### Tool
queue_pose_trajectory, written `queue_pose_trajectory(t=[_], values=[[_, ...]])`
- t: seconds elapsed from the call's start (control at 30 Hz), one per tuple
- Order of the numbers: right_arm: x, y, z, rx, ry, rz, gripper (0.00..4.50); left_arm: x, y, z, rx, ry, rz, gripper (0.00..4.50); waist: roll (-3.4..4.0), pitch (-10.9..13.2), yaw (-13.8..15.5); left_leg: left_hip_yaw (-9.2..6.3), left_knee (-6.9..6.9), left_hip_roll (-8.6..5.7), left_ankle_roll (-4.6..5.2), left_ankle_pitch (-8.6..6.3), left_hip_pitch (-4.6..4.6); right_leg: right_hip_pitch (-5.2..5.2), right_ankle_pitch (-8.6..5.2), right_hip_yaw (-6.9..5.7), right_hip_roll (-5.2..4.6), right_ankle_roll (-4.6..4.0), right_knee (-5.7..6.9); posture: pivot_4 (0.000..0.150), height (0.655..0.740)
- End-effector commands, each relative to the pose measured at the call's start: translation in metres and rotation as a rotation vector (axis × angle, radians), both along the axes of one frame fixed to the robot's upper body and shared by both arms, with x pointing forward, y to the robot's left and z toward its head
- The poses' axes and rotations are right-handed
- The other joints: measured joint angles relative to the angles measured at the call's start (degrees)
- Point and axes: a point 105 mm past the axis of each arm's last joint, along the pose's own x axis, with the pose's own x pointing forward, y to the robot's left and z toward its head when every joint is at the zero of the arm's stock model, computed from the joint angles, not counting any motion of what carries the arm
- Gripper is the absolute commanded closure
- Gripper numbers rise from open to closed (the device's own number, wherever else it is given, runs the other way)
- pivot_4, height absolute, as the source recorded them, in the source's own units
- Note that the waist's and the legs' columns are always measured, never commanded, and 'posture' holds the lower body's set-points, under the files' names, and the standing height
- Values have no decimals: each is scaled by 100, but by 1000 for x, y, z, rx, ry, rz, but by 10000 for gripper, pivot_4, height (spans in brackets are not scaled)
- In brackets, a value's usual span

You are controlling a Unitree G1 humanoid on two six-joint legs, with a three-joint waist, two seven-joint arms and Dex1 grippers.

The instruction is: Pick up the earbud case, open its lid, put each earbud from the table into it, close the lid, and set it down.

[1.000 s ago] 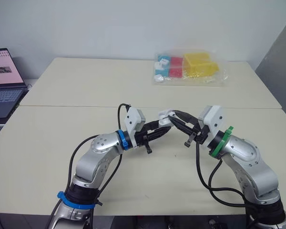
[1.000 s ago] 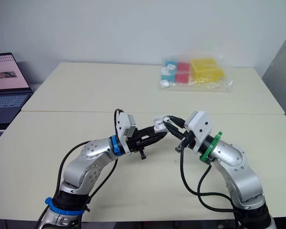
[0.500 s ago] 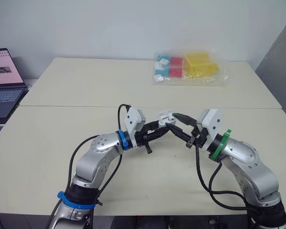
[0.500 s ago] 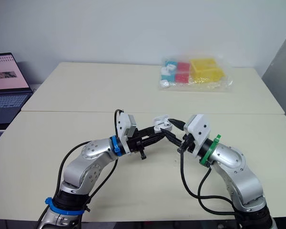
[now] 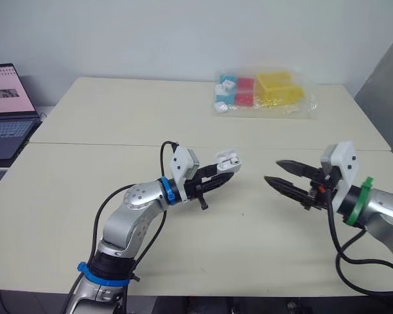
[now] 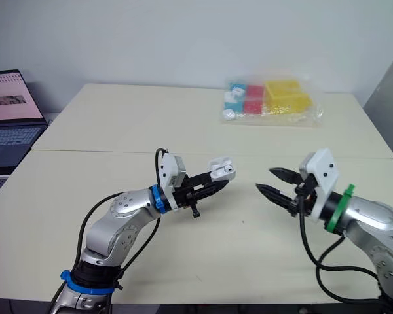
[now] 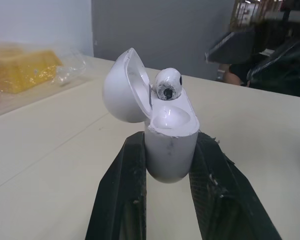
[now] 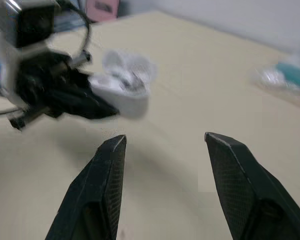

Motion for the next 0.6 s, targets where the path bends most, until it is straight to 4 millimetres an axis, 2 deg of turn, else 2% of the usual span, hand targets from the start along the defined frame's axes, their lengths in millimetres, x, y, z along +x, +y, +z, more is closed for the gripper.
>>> queue_pose_trajectory(t=[0.03,0.1,0.13,0.2,0.3,0.47,0.6], values=[[24,-14,-25,-147,-3,-211,19251,-4,-1,8,-5,-51,-13,37146,0,0,-32,3,-1,1,0,0,1,0,0,5,1,0,3,1500,7378],[29,-14,-42,-207,69,-234,19251,-4,-2,8,0,-53,-18,37146,1,0,-38,2,0,2,0,0,6,-2,0,4,2,0,7,1500,7378],[33,-13,-44,-197,70,-257,19251,-5,-2,8,1,-52,-18,37146,1,0,-36,4,1,2,0,0,6,-5,0,5,3,0,11,1500,7378],[51,-15,-55,-202,63,-361,19251,-5,-2,7,9,-56,-22,37146,0,0,-38,3,0,3,0,1,2,-10,0,4,6,0,13,1500,7378],[68,-16,-66,-217,45,-430,19251,-6,-2,7,14,-60,-27,37146,0,0,-30,4,1,3,0,1,-14,-23,0,7,10,1,12,1500,7378],[76,-14,-74,-188,63,-469,19251,-7,-1,5,21,-60,-26,37146,0,0,1,9,2,1,-1,1,-52,-57,0,11,6,2,9,1500,7378],[74,-24,-89,-203,113,-530,19251,-7,0,4,22,-59,-23,37146,0,0,-1,11,2,1,-1,1,-51,-56,-1,12,4,4,7,1500,7378]])
